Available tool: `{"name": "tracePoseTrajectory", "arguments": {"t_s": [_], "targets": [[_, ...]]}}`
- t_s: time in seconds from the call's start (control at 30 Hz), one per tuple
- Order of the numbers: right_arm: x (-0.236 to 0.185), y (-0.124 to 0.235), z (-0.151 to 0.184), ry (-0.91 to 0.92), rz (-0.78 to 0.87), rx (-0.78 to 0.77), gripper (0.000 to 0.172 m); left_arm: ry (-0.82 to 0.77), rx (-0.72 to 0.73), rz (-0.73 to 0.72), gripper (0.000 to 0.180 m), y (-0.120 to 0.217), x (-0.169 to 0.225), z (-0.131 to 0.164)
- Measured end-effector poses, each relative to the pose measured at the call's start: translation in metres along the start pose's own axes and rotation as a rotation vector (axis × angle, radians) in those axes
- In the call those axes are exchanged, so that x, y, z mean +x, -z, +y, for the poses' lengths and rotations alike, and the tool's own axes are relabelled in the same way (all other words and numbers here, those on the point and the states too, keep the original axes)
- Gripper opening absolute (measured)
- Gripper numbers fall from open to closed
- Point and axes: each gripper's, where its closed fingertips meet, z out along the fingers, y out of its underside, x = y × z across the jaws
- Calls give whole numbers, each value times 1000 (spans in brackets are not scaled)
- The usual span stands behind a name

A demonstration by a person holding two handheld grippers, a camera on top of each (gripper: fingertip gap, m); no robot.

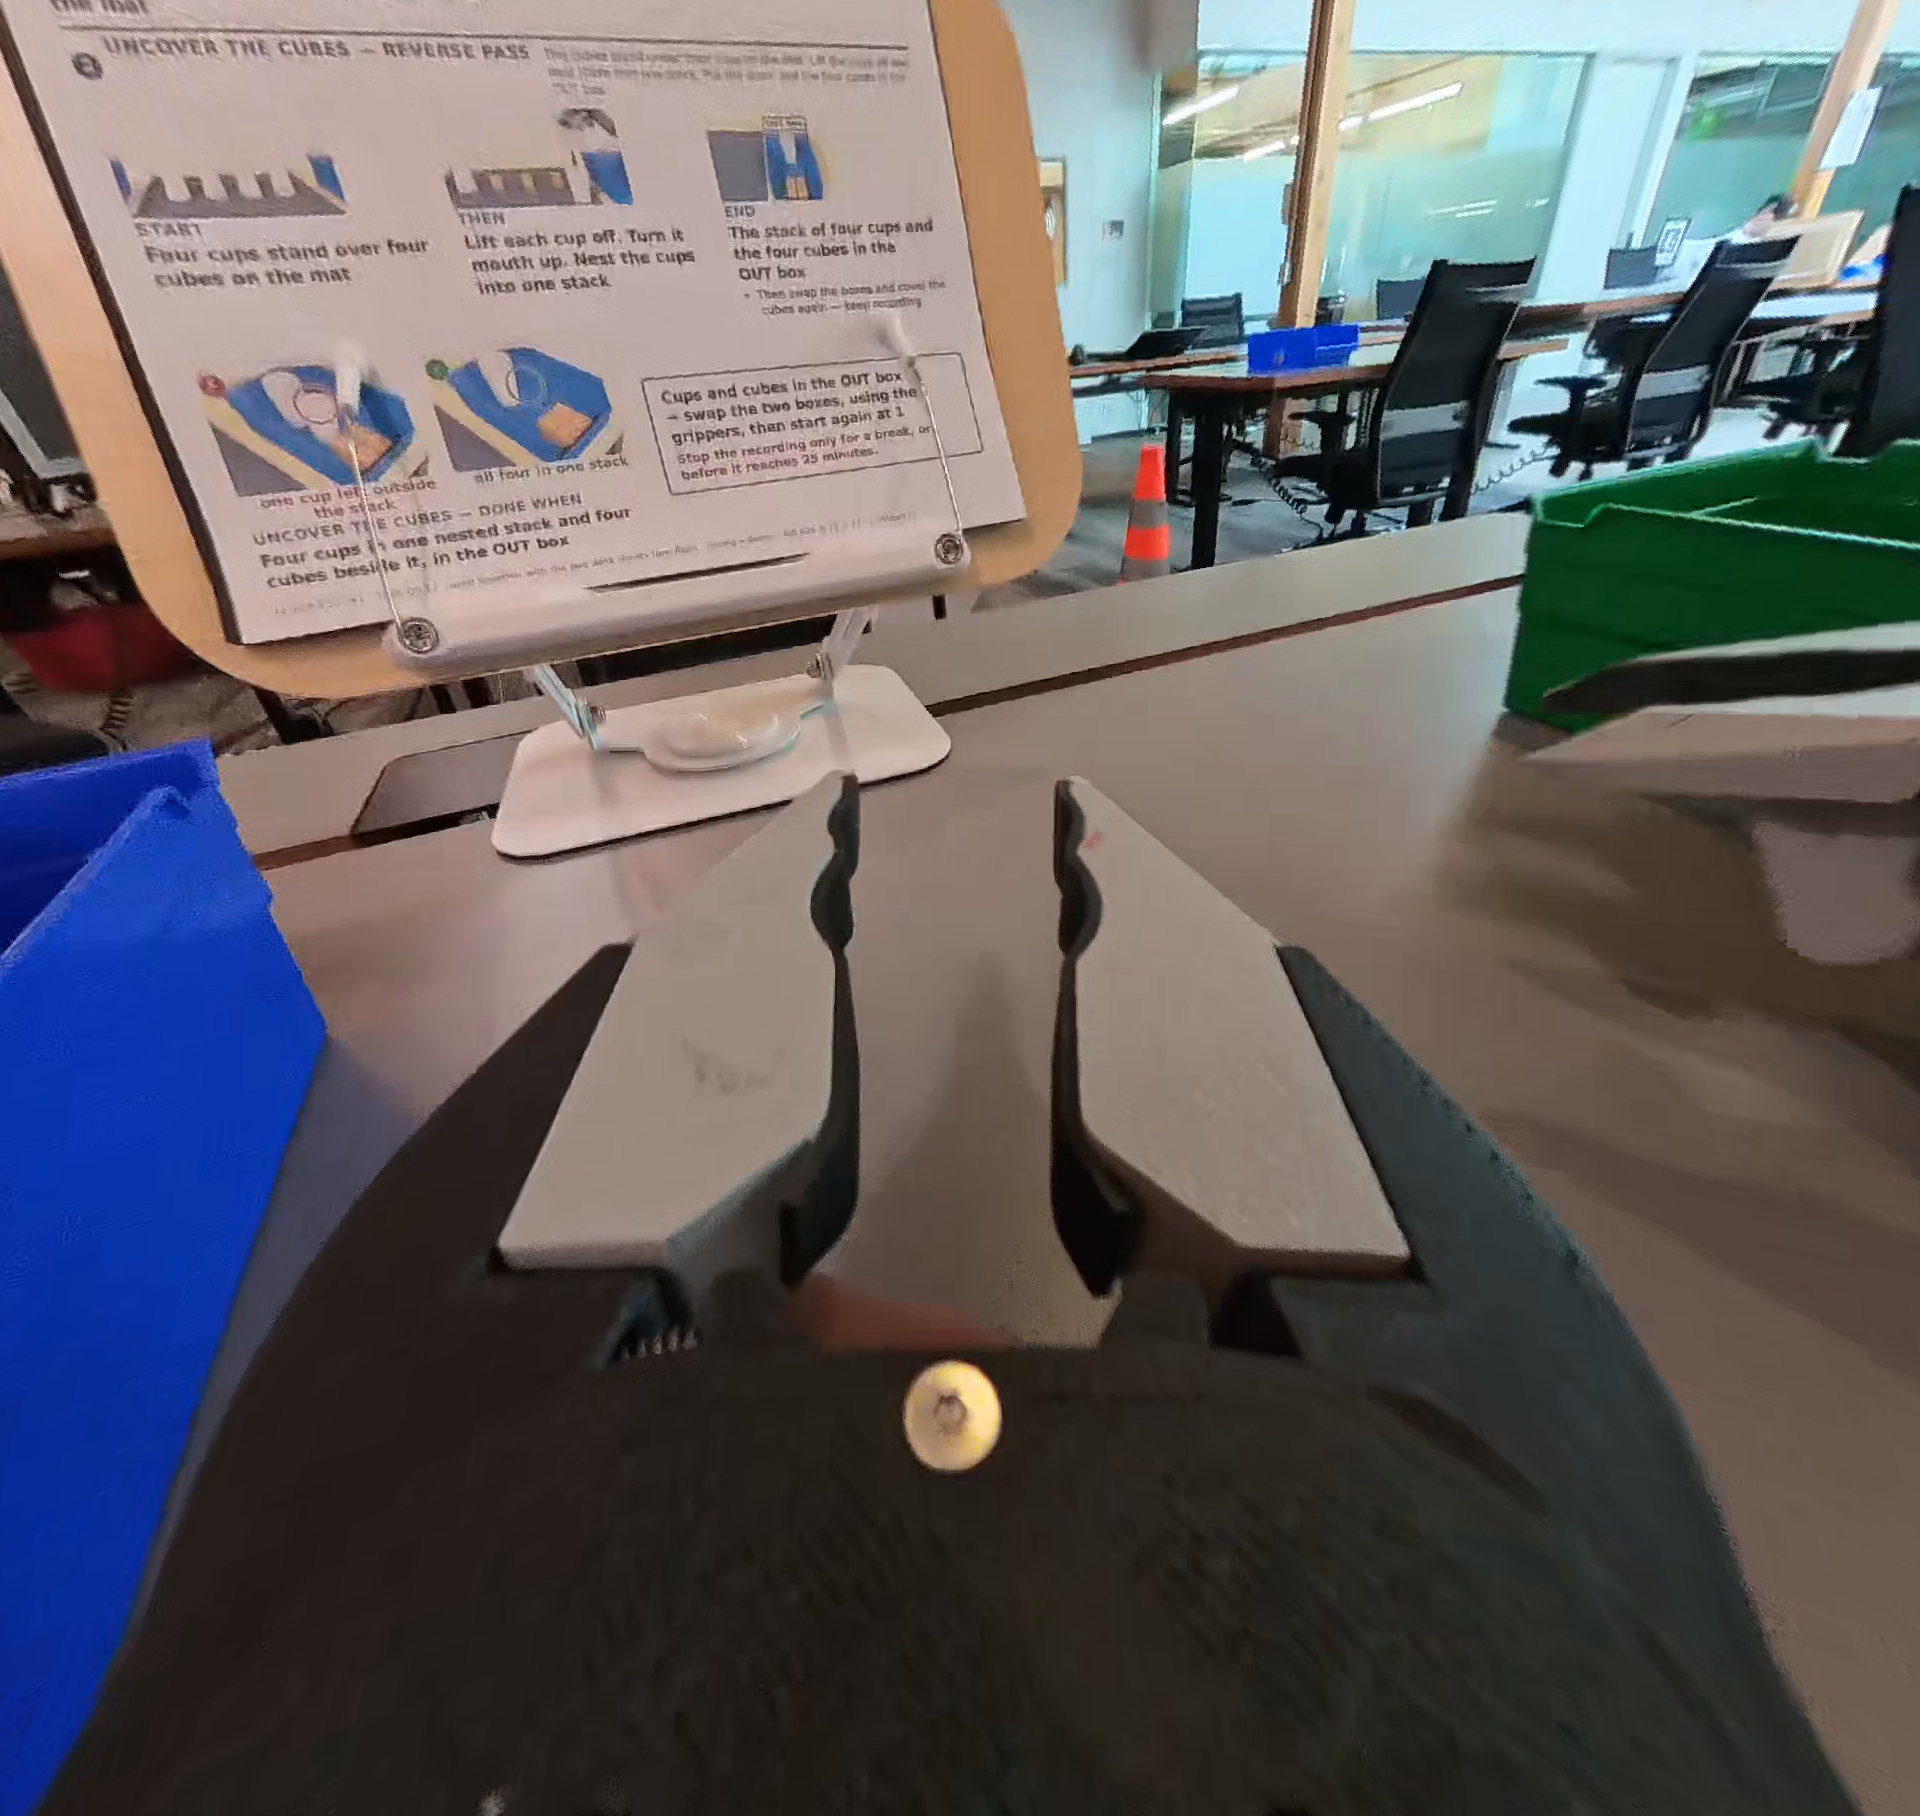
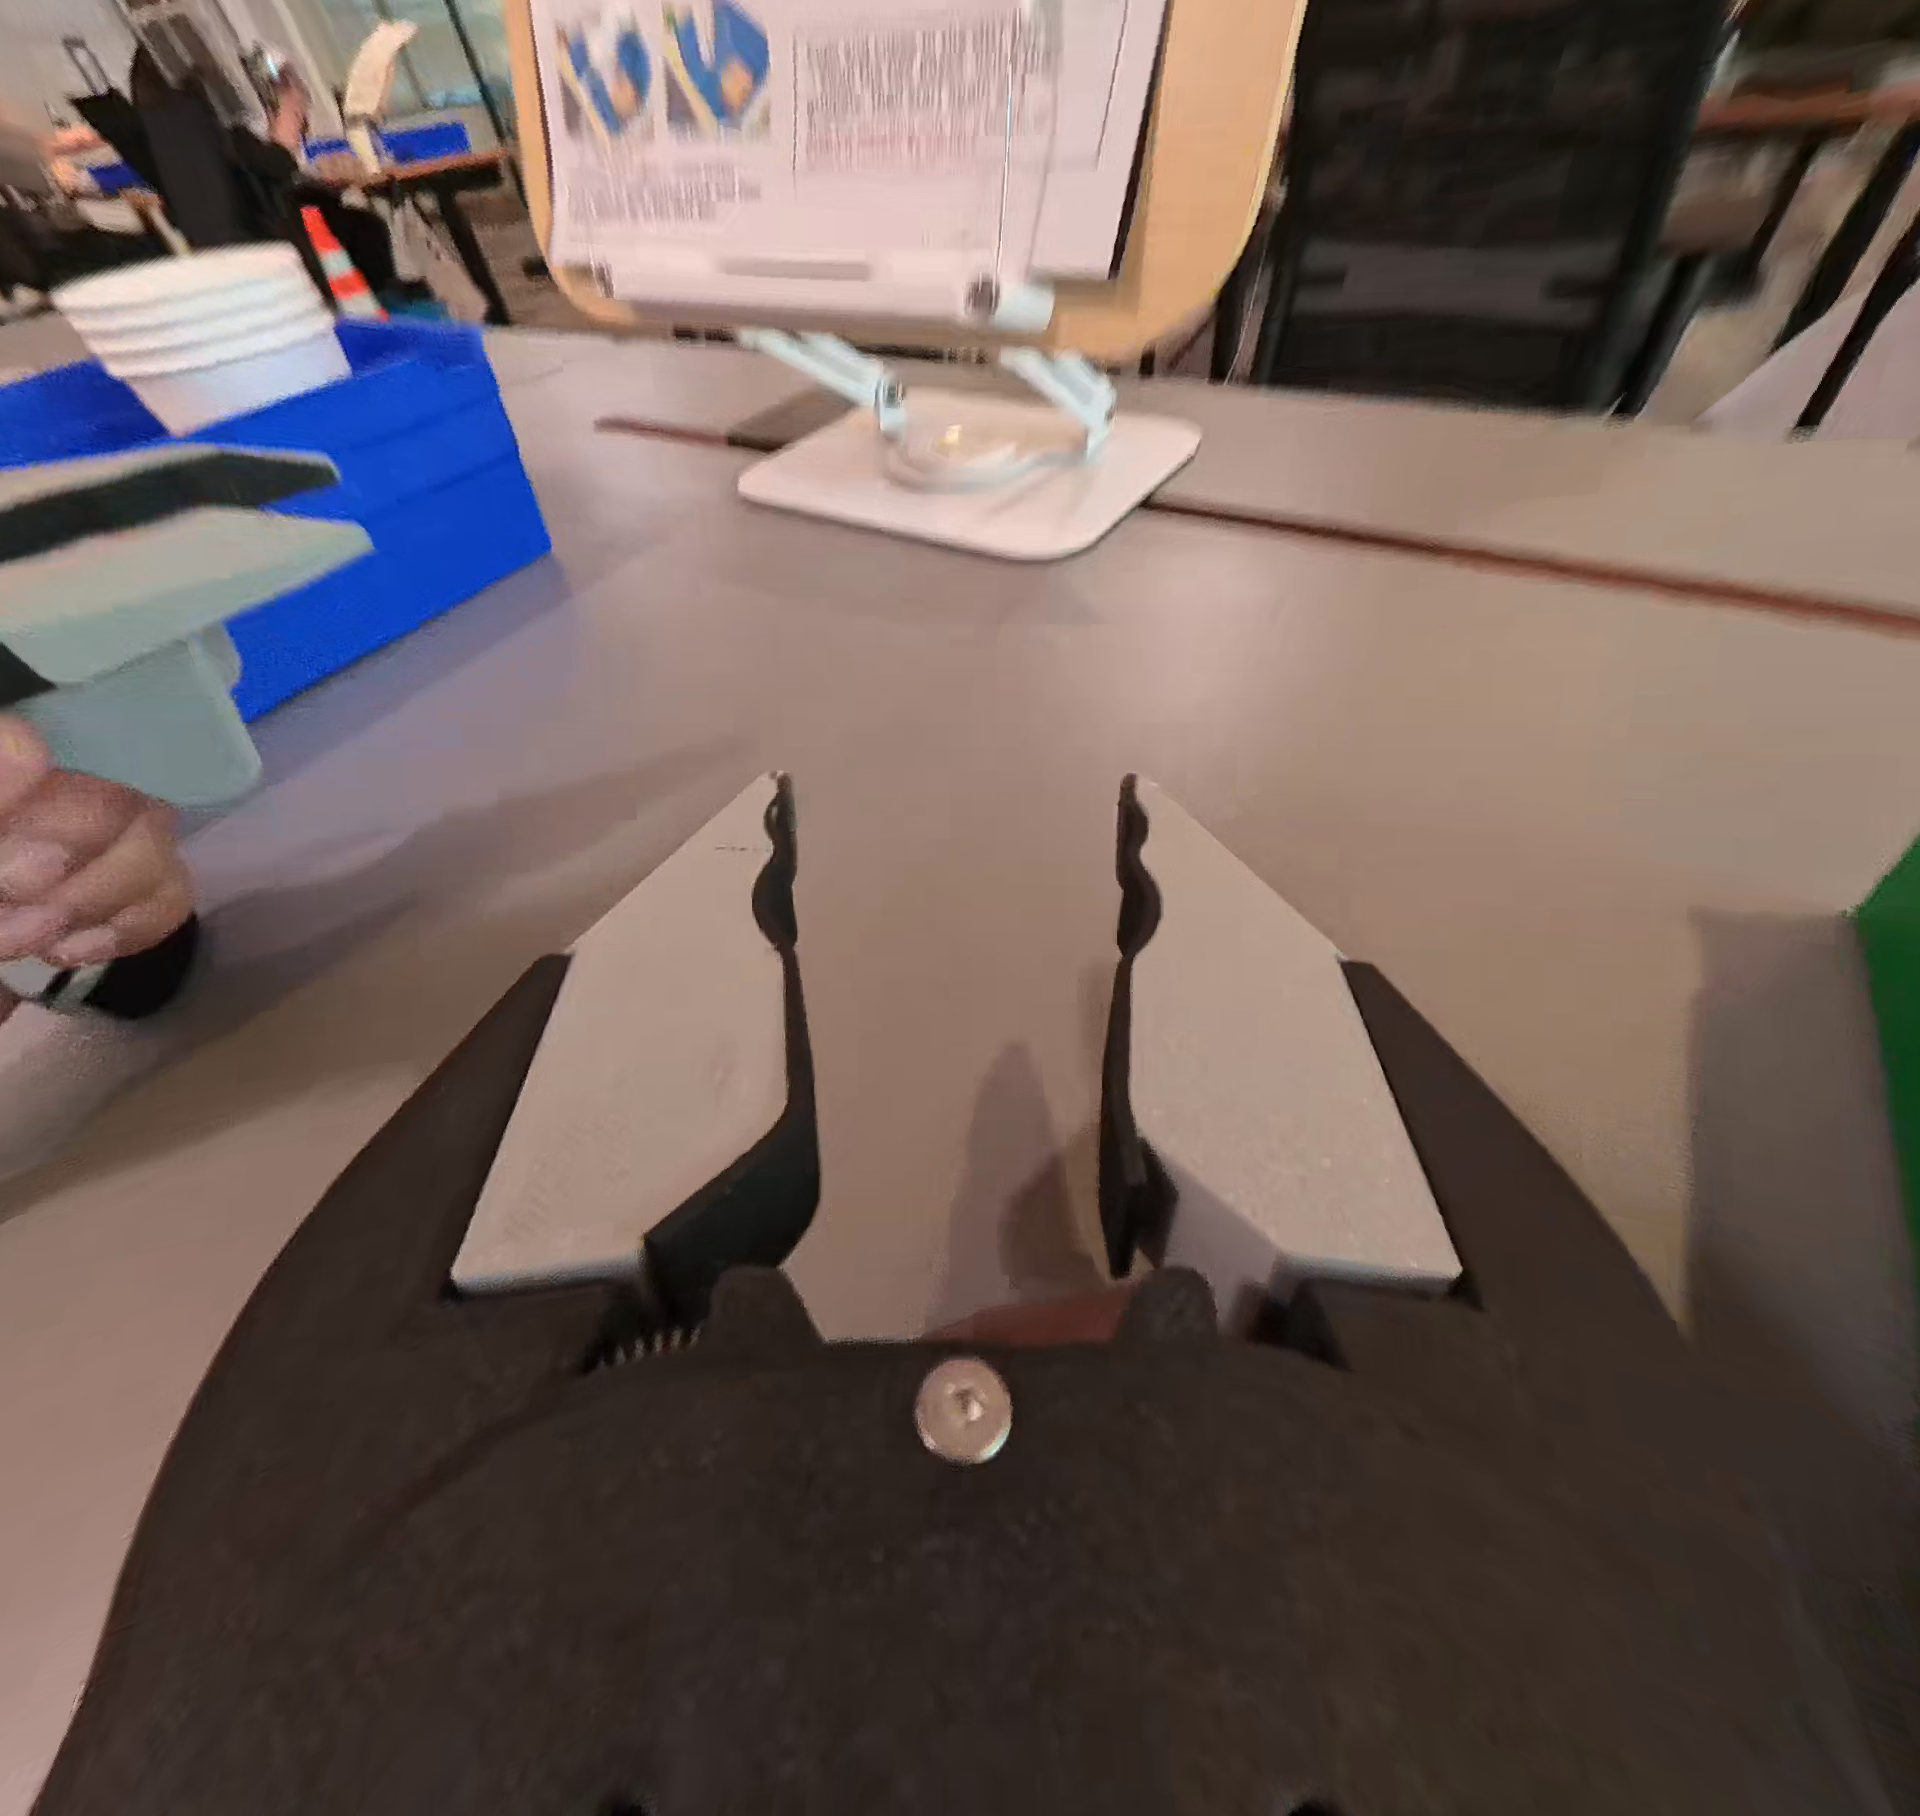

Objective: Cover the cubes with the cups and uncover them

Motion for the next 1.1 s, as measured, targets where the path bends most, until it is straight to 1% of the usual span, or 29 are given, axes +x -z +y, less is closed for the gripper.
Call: {"name": "tracePoseTrajectory", "arguments": {"t_s": [0.07,0.13,0.2,0.27,0.47,0.6,0.73,0.8,0.83,0.9,0.97,1.03,1.07,1.1], "targets": [[-3,-6,10,-10,-22,-58,61,11,-75,6,38,-4,0,14],[-6,-4,3,19,-16,-15,57,49,-172,28,46,-10,0,28],[-11,0,-4,56,-14,21,54,67,-139,26,41,-8,-4,24],[-13,0,-4,87,-8,21,54,34,-96,-5,36,-5,-9,17],[-13,-2,0,158,27,6,49,-12,-124,-1,35,-7,-1,21],[-12,-2,-1,193,49,11,46,-42,-106,-17,31,-4,0,18],[-10,-2,0,213,63,6,43,-28,-131,-31,33,5,2,18],[-8,-1,-1,242,82,15,41,-2,-150,0,40,20,7,15],[-7,0,-2,254,91,19,40,-14,-143,18,43,31,9,10],[-6,2,-2,266,100,25,40,-61,-123,-20,43,54,-5,-4],[-6,2,-3,268,100,31,39,-38,-137,-53,44,77,-33,-20],[-7,1,-3,269,95,28,39,-23,-203,-91,53,97,-69,-33],[-9,0,-4,271,91,29,39,-41,-242,-131,58,108,-92,-39],[-11,0,-4,275,86,31,38,-62,-253,-200,58,117,-119,-48]]}}
